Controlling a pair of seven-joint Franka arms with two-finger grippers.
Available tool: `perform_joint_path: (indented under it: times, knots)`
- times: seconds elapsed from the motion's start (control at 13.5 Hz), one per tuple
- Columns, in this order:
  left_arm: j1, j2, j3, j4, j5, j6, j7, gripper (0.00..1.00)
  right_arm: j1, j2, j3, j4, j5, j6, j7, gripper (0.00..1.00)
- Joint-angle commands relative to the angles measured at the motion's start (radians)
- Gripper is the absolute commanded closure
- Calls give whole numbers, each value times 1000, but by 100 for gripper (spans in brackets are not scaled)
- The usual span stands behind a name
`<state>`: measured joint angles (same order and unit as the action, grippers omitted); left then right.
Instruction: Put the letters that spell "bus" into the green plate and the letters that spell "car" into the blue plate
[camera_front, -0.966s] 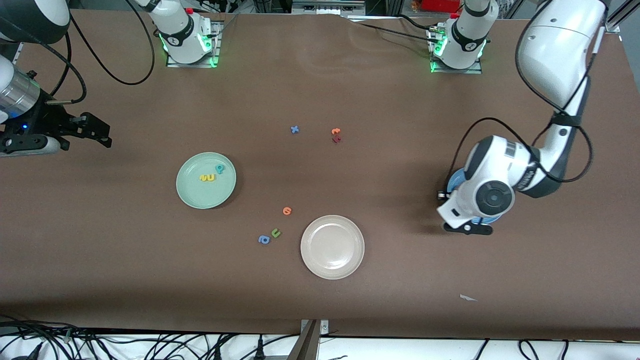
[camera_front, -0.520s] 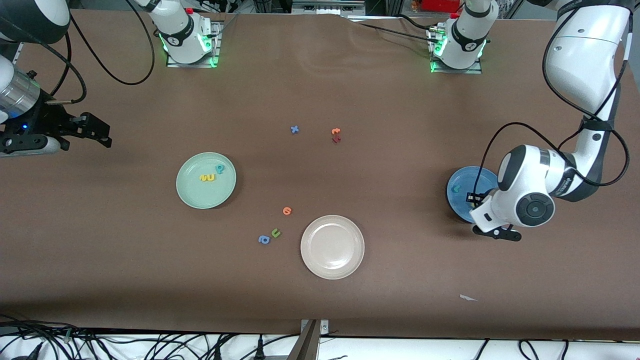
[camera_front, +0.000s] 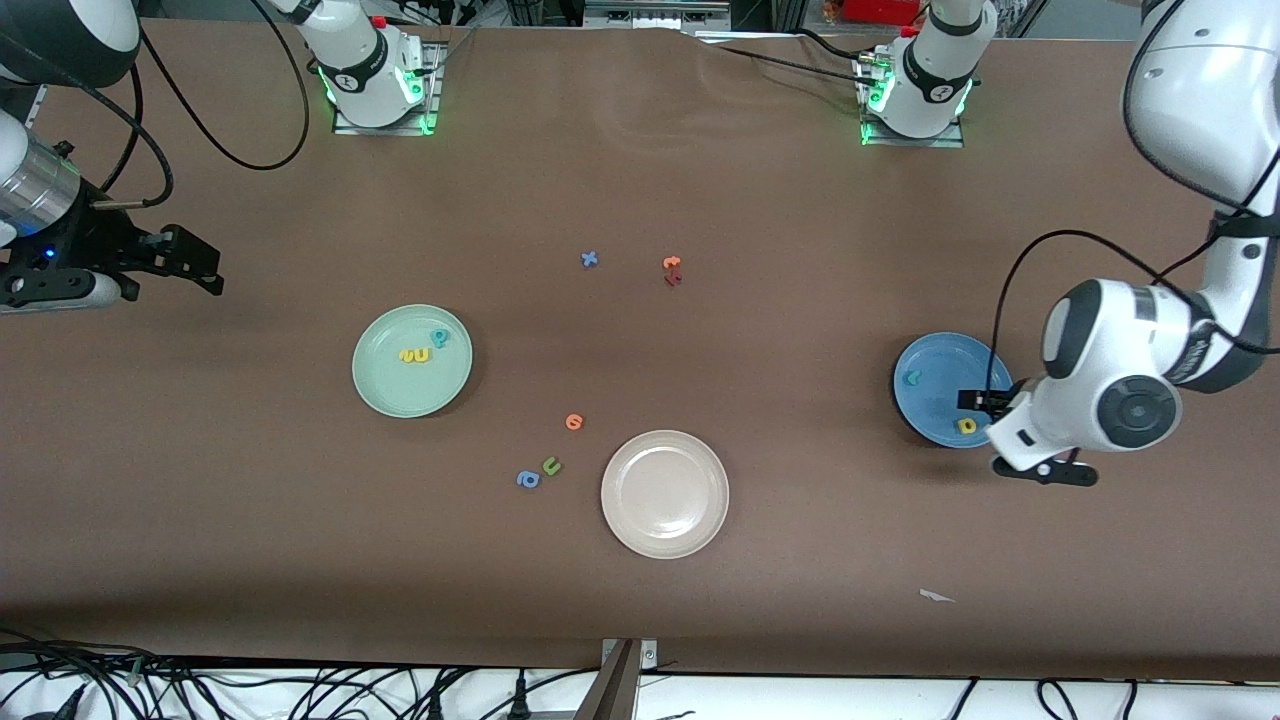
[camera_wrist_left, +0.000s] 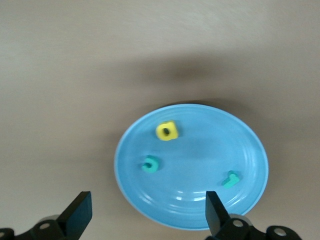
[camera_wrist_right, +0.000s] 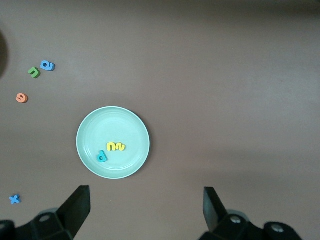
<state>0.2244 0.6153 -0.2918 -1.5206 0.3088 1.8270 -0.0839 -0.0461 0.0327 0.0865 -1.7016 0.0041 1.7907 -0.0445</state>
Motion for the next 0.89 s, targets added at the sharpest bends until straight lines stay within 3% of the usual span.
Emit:
perform_joint_path:
  times: [0.0, 0.07, 0.22, 0.37, 0.82]
  knots:
    - [47, -69, -4, -22, -78, -18, 58, 0, 3, 7, -2, 19, -1, -5, -14, 0]
    - [37, -107, 29, -44, -130, -23, 105, 0, 3, 7, -2, 19, -1, -7, -14, 0]
    - [-40, -196, 171, -108, -230, -26, 252, 0, 2, 7, -2, 19, -1, -7, -14, 0]
    - [-97, -267, 268, -134, -260, -61, 354, 0, 3, 7, -2, 19, -1, -7, -14, 0]
    - [-209, -459, 293, -127, -263, -106, 161, 0, 2, 7, -2, 19, -1, -7, -15, 0]
